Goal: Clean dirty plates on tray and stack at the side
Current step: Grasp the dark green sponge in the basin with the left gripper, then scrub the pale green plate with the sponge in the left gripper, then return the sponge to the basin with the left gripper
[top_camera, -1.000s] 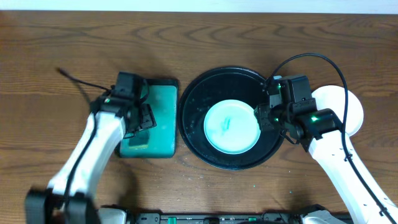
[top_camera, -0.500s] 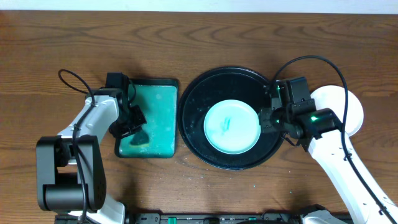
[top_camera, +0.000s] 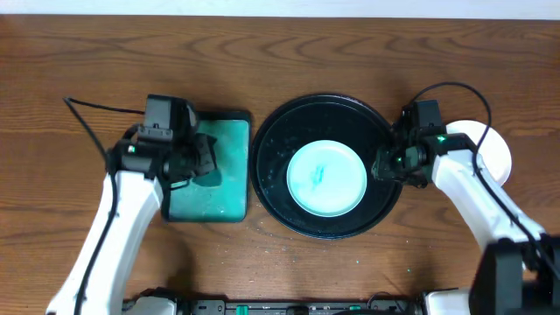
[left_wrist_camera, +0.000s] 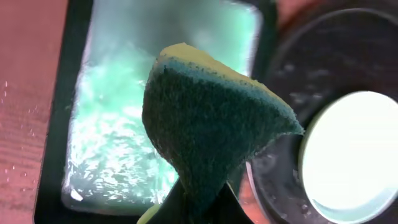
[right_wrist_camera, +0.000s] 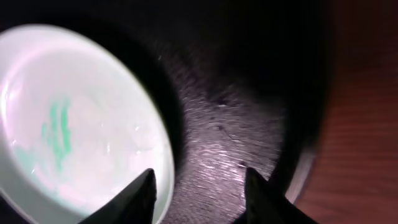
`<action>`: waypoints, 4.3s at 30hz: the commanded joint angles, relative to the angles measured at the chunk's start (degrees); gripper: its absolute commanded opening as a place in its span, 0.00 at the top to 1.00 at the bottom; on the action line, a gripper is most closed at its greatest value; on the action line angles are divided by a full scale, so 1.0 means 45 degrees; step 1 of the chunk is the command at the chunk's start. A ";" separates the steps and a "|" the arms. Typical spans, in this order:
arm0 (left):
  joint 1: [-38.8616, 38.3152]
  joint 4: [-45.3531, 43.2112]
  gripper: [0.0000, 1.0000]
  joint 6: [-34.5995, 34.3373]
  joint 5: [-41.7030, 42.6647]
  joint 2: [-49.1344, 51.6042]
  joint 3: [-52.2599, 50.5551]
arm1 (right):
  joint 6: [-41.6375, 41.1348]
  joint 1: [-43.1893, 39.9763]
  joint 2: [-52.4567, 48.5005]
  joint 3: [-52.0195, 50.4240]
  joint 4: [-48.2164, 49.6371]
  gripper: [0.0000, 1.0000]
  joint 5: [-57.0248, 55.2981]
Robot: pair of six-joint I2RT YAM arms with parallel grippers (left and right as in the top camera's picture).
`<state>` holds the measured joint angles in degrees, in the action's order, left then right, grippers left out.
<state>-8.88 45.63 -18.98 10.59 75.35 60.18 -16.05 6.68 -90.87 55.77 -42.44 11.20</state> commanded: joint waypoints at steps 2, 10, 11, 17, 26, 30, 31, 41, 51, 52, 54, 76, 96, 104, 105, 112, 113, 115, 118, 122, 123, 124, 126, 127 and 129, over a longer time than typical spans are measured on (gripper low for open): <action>-0.0840 0.0029 0.93 0.0311 -0.0510 -0.0248 0.0253 | 0.2011 -0.0024 -0.1107 0.0160 0.0078 0.59 0.2914; -0.1996 -0.0262 0.93 0.0262 -0.0505 0.0301 0.0233 | 0.1734 0.0151 -0.2429 0.0155 0.0690 0.95 0.2603; -0.2142 -0.0325 0.93 0.0238 -0.0500 0.0389 0.0223 | 0.1486 0.0165 -0.2511 0.0155 0.0733 0.98 0.2390; -0.3492 -0.1632 0.93 -0.1015 -0.0102 0.1350 0.0223 | 0.0568 0.0495 -0.2642 0.0151 0.0763 0.99 0.0748; -0.6101 -0.6844 0.93 -0.3633 0.1554 0.4507 0.0223 | 0.0622 0.1530 -0.2647 0.0151 0.0826 0.99 0.0369; -0.6747 -0.8505 0.93 -0.4818 0.1554 0.6057 0.0228 | 0.0607 0.1846 -0.2647 0.0151 0.0806 0.99 0.0374; -0.6771 -0.8762 0.93 -0.5115 0.1554 0.6363 0.0228 | 0.0612 0.1880 -0.2647 0.0151 0.0806 0.99 0.0374; -0.6334 -0.7980 0.93 -0.4949 -0.0641 0.8024 0.0301 | 0.0622 0.2113 -0.2642 0.0151 0.0656 0.99 0.0374; -0.5576 -0.1875 0.93 -0.4255 -0.4221 0.8019 0.2351 | 0.0622 0.2123 -0.2647 0.0151 0.0763 0.99 0.0374; -0.5581 -0.1559 0.93 -0.4143 -0.4342 0.8019 0.2574 | 0.0622 0.2123 -0.2647 0.0151 0.0758 0.99 0.0374; -0.5620 -0.1185 0.93 -0.3633 -0.4308 0.8019 0.2973 | 0.0622 0.2123 -0.2642 0.0151 0.0738 0.99 0.0374; -0.6353 -0.5382 0.93 -0.1953 0.7495 0.9486 0.2560 | 0.0622 0.2123 -0.2647 0.0151 0.0675 0.99 0.0374; -0.5129 -0.0845 0.93 -0.2662 -0.3177 0.8310 0.2720 | 0.0622 0.2123 -0.2647 0.0151 0.0724 0.99 0.0374; -0.5134 -0.0719 0.93 -0.2701 -0.3308 0.6227 0.2730 | 0.0627 0.2123 -0.2642 0.0151 0.0719 0.99 0.0374; -0.5105 -0.0714 0.93 -0.2701 -0.3104 0.5969 0.2730 | 0.0627 0.2123 -0.2642 0.0151 0.0719 0.99 0.0374; -0.4269 0.0340 0.93 -0.2696 -0.2361 0.3672 0.2725 | 0.0622 0.2123 -0.2642 0.0151 0.0665 0.99 0.0374; -0.3978 0.0612 0.93 -0.2681 -0.2788 0.3444 0.2725 | 0.0622 0.2123 -0.2647 0.0151 0.0670 0.99 0.0374; -0.3444 0.1001 0.93 -0.2550 -0.3526 0.3322 0.2725 | 0.0622 0.2123 -0.2647 0.0151 0.0714 0.95 0.0374; -0.2210 0.1253 0.93 -0.2312 -0.4036 0.3531 0.2395 | 0.0622 0.2123 -0.2647 0.0151 0.0850 0.86 0.0374; -0.1141 0.0685 0.93 -0.2307 -0.4031 0.4109 0.1418 | 0.0622 0.2123 -0.2647 0.0019 0.1336 0.71 0.0379; -0.0976 0.0515 0.93 -0.2312 -0.4027 0.4279 0.1214 | 0.0631 0.2123 -0.2647 -0.0068 0.1564 0.64 0.0374; -0.0811 0.0296 0.93 -0.2254 -0.3944 0.4473 0.0996 | 0.0646 0.2123 -0.2647 -0.0170 0.1812 0.57 0.0369; -0.0559 0.0078 0.86 -0.1719 -0.3551 0.4765 0.0845 | 0.0733 0.2123 -0.2647 -0.0413 0.2293 0.55 0.0374; -0.0457 0.0087 0.83 -0.1515 -0.3274 0.4809 0.0855 | 0.0729 0.2123 -0.2647 -0.0495 0.2419 0.60 0.0379; -0.0311 0.0175 0.70 -0.1166 -0.2550 0.4663 0.0899 | 0.0729 0.2137 -0.2647 -0.0675 0.2574 0.85 0.0437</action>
<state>-11.40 46.22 -28.01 -4.80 97.25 64.05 -13.34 16.34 -101.16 55.27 -32.36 15.44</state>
